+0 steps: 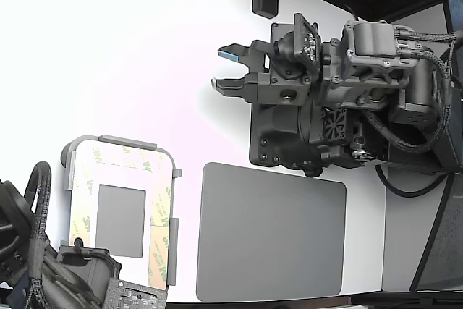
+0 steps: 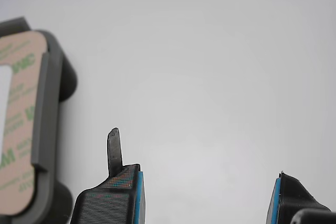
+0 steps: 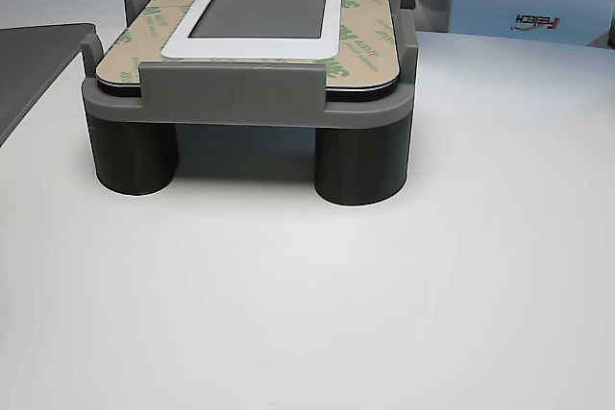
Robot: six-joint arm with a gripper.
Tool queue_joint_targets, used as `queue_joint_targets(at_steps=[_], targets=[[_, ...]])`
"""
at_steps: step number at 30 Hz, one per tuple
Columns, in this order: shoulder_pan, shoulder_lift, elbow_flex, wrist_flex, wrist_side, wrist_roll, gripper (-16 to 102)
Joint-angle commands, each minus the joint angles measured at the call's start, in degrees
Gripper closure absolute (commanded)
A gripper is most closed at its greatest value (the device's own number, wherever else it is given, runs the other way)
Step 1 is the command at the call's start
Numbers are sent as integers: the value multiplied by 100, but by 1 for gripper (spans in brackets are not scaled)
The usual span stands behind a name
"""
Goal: Peel off protective film from adhesive tape.
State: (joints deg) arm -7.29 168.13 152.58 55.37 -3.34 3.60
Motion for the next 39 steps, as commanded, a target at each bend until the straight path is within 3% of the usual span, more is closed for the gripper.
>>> queue_joint_targets(at_steps=[1,14,27,39], targets=[[-70,114,70,-97,-457,-7225,97],[-70,44,70,-343,-343,-7488,97],[-70,-255,70,-519,-387,-9923,97],[211,-1371,70,-2241,-809,-11672,97]])
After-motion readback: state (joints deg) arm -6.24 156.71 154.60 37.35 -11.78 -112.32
